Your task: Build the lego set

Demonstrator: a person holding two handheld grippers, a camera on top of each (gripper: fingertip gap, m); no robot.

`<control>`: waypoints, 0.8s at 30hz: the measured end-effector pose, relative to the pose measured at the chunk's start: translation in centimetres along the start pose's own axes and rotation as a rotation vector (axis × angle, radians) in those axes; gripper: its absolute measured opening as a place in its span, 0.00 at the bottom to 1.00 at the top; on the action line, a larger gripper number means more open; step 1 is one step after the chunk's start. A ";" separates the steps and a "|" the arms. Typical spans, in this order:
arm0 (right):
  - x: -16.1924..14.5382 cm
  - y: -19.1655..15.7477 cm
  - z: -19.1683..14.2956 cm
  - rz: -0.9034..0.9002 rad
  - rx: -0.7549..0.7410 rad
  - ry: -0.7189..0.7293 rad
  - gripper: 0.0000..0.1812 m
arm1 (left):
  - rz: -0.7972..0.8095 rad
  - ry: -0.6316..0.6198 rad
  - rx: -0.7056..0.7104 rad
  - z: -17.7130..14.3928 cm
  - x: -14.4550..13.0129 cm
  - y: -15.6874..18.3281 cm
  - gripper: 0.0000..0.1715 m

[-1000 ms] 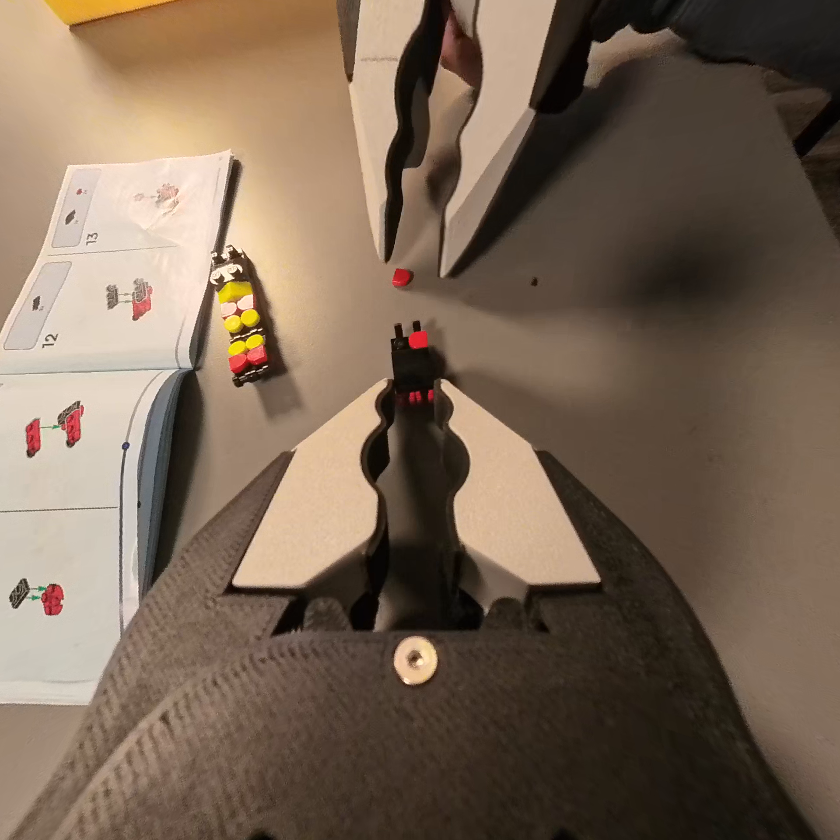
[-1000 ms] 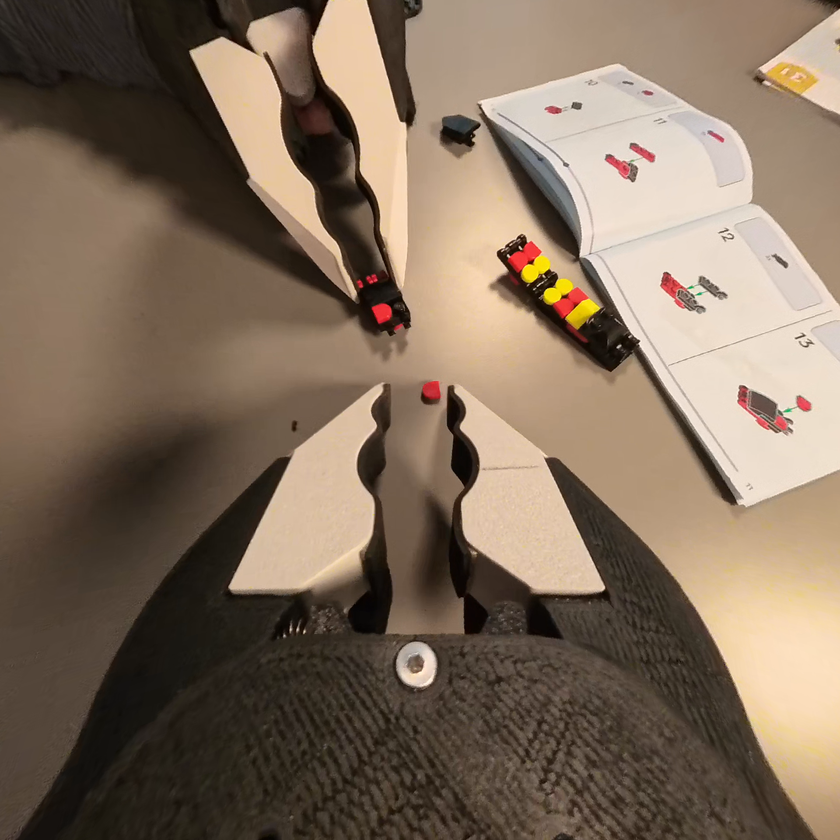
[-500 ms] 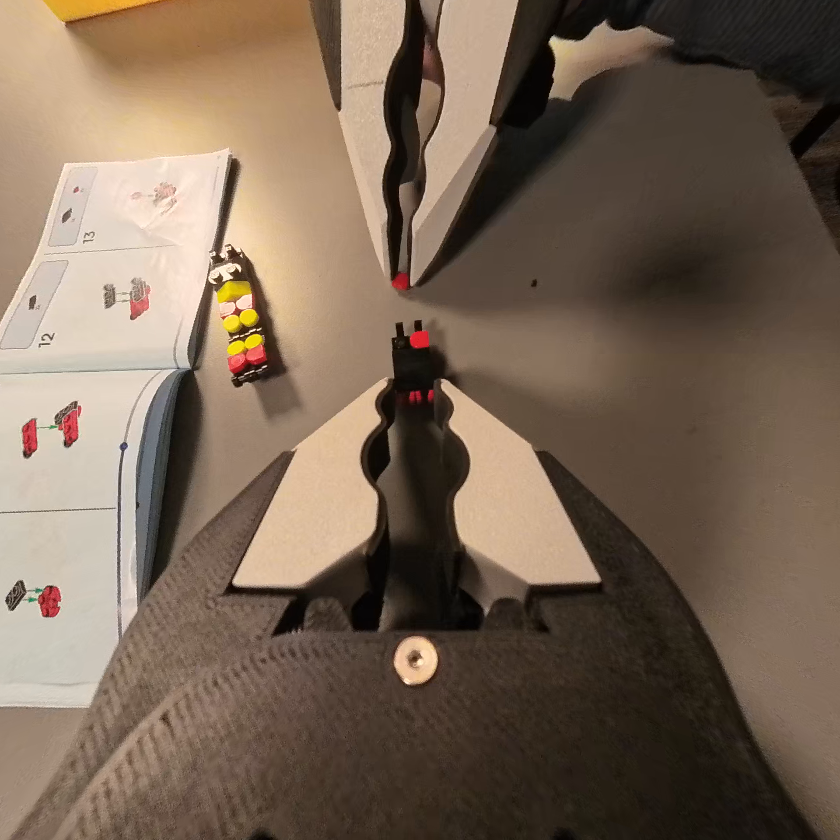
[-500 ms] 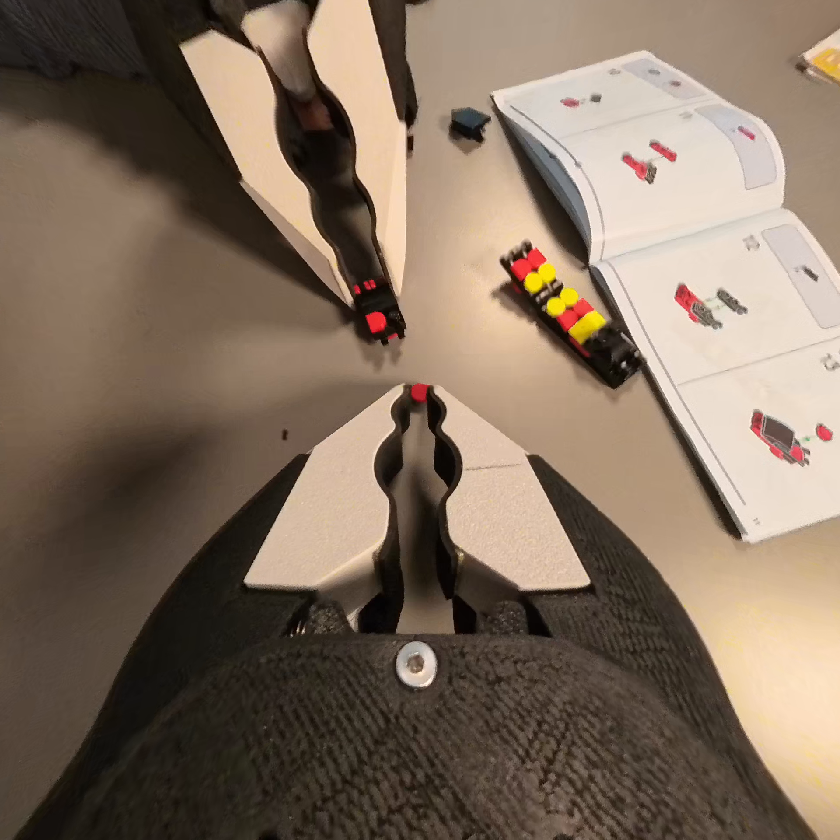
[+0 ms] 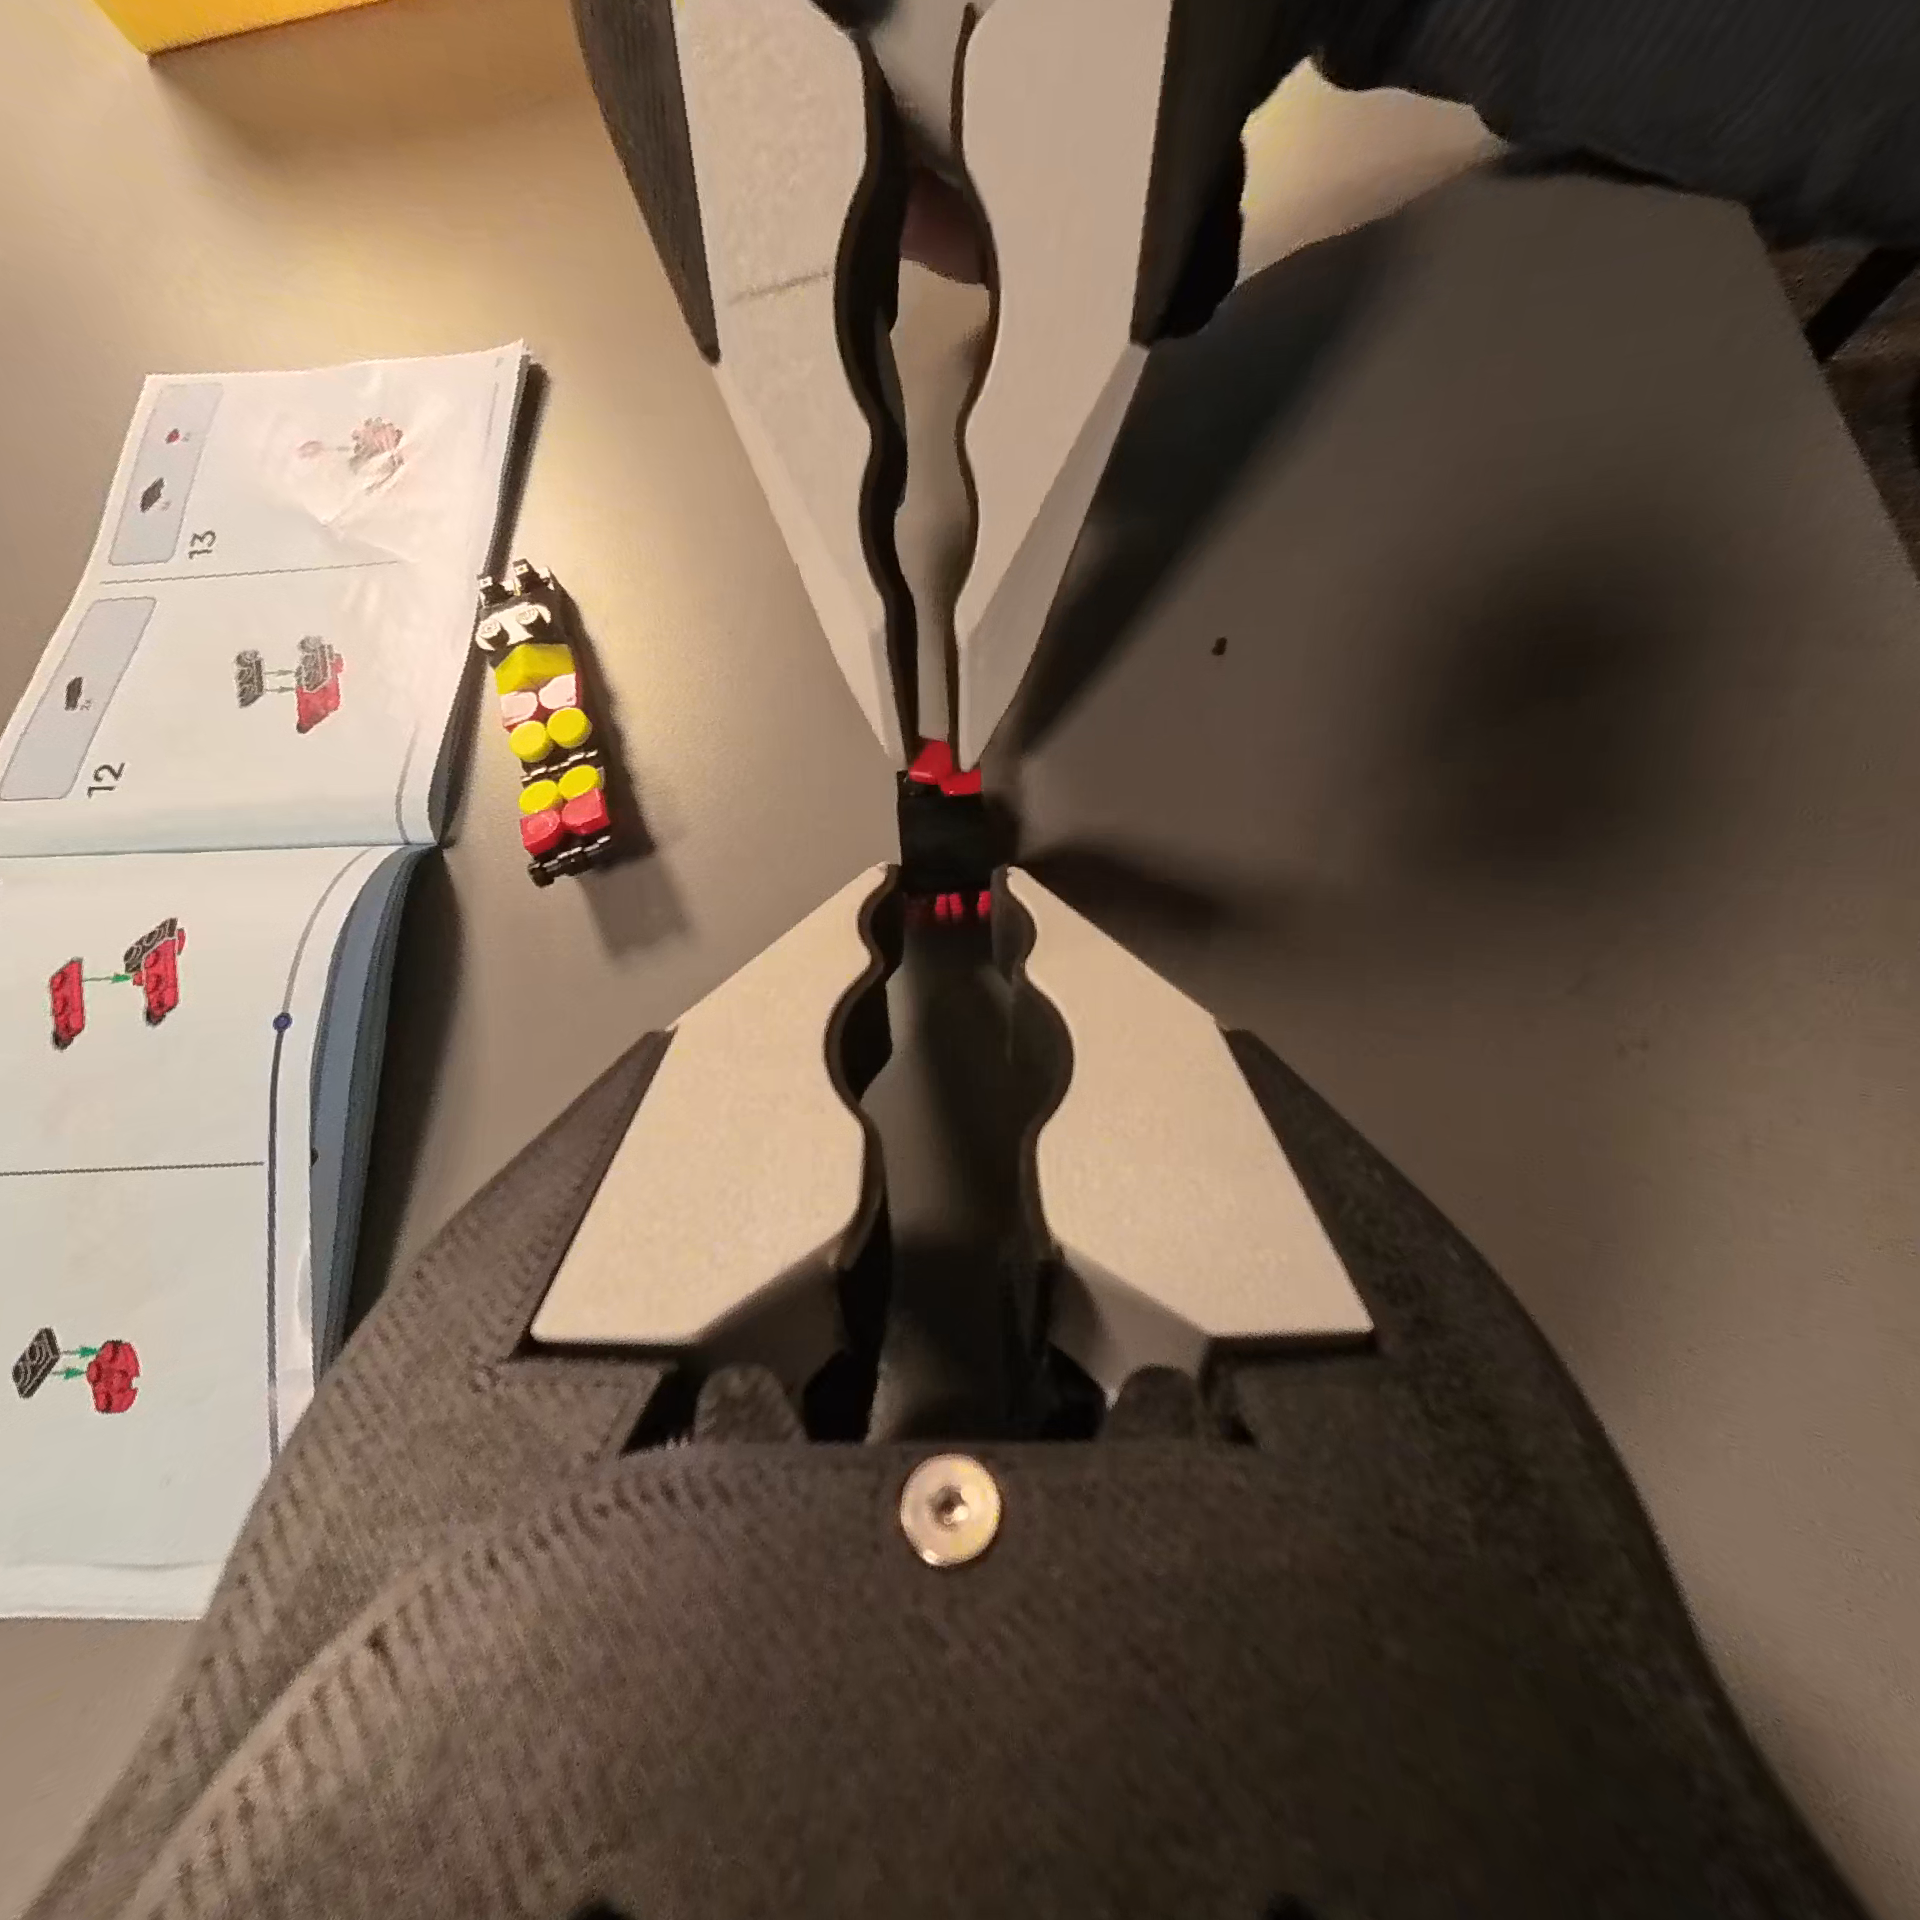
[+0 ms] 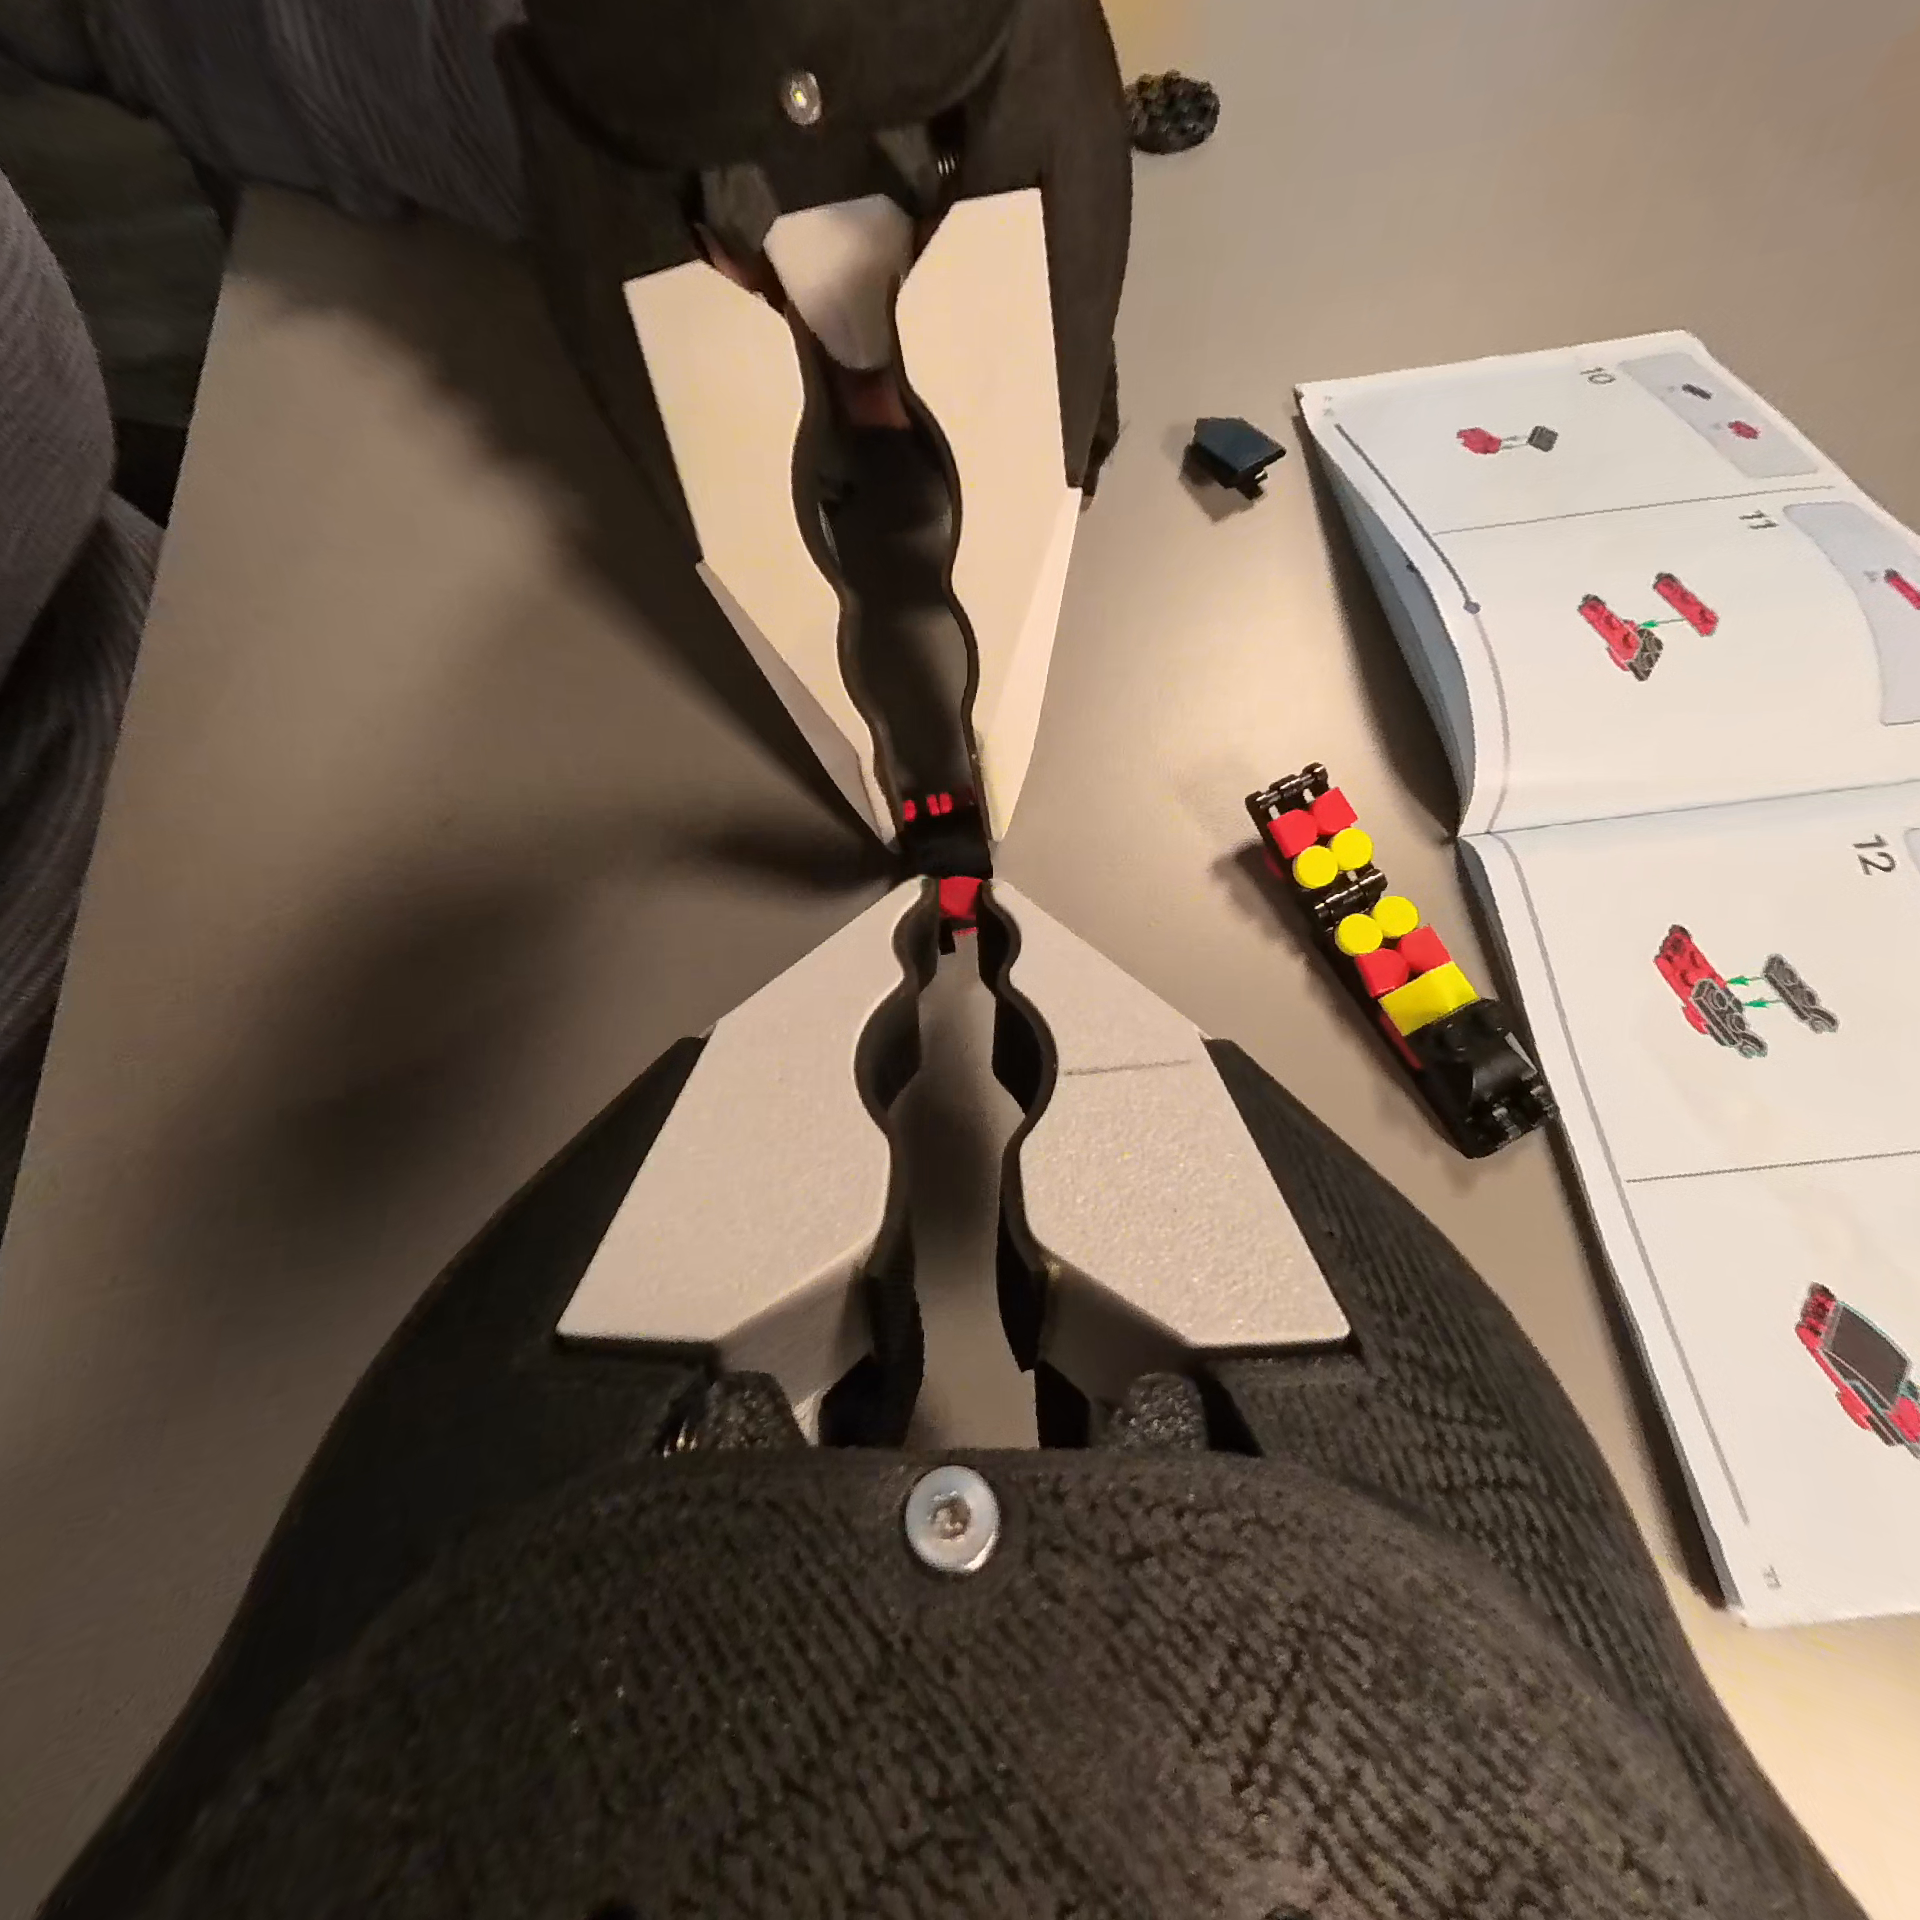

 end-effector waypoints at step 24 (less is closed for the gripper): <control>0.0 0.1 0.4 -0.009 0.045 -0.050 0.08 | 0.007 0.001 -0.004 0.0 0.0 0.0 0.09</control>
Point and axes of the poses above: each gripper's, where its closed fingertips meet, z out along the fingers, x out of its top, y = z × x across the jaws, the point moved 7 cm from there along -z, back along the fingers, and after that the axes turned 13 degrees about y, right-handed, at the moved point
